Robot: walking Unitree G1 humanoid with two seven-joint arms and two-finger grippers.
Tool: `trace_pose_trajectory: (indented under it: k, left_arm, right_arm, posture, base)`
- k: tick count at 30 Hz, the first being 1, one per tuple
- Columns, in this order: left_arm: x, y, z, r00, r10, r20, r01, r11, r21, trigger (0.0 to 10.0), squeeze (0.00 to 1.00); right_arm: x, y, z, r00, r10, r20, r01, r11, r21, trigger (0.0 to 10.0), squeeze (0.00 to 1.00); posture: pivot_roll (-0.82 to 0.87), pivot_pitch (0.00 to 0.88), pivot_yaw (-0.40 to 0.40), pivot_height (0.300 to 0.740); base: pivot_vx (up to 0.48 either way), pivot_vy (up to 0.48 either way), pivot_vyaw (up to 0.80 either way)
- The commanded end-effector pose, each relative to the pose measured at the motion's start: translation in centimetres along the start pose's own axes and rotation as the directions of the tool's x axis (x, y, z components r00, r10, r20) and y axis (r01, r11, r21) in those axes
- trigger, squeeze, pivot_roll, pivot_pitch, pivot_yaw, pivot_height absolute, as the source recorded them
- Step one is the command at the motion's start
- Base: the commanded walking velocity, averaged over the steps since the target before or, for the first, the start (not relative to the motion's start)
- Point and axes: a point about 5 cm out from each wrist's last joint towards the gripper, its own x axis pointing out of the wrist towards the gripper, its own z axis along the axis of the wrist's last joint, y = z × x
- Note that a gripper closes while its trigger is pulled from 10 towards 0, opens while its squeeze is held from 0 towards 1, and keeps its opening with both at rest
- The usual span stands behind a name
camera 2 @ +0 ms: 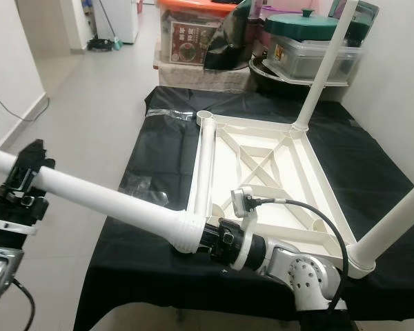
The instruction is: Building children table
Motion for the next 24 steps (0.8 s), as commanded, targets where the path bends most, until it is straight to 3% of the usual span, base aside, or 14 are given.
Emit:
trace_pose_trajectory:
  k: [1,5,6,8,9,14,24]
  left_arm:
    - [-0.1,0.3,-0.1,1.000,0.013,-0.007,-0.013,1.000,-0.024,10.0,0.00]
    - [-0.2,0.3,0.3,1.000,0.001,0.014,0.000,0.998,-0.060,10.0,0.00]
    - [-0.2,0.3,0.4,1.000,-0.003,0.029,0.005,0.997,-0.080,4.8,0.00]
    - [-0.2,0.3,0.5,0.999,-0.005,0.039,0.008,0.996,-0.094,4.8,0.00]
    - [-0.3,0.4,0.5,0.999,-0.005,0.052,0.011,0.993,-0.114,0.0,0.00]
    - [-0.6,0.6,0.9,0.996,0.003,0.088,0.011,0.986,-0.167,0.0,0.00]
    - [-0.5,0.9,1.6,0.992,0.019,0.121,0.006,0.981,-0.195,0.0,0.00]
  right_arm:
    - [0.0,0.6,0.2,0.999,0.043,0.007,-0.043,0.999,-0.008,0.0,0.00]
    - [-0.2,0.8,-0.2,0.998,0.060,-0.024,-0.060,0.998,0.001,0.0,0.00]
    - [-0.2,0.9,-0.3,0.998,0.064,-0.030,-0.064,0.998,0.003,0.0,0.00]
    - [-0.2,0.9,-0.3,0.997,0.066,-0.033,-0.066,0.998,0.005,0.0,0.00]
    - [-0.2,0.9,-0.3,0.997,0.068,-0.026,-0.068,0.998,0.008,0.0,0.00]
    - [-0.3,0.9,-0.3,0.997,0.080,-0.012,-0.080,0.997,0.020,0.0,0.00]
    - [0.0,1.0,0.0,0.994,0.100,0.031,-0.101,0.995,0.025,0.0,0.00]
  posture:
    - [0.06,0.037,-0.079,0.740]
    - [0.06,0.038,-0.080,0.740]
    - [0.06,0.037,-0.080,0.740]
    - [0.06,0.037,-0.080,0.740]
    - [0.06,0.039,-0.080,0.740]
    - [0.06,0.041,-0.079,0.740]
    - [0.06,0.040,-0.079,0.740]
  base:
    - [0.000,0.000,0.00]
    - [0.000,0.000,0.00]
    - [0.000,0.000,0.00]
    - [0.000,0.000,0.00]
    - [0.000,0.000,0.00]
    - [0.000,0.000,0.00]
    - [0.000,0.000,0.00]
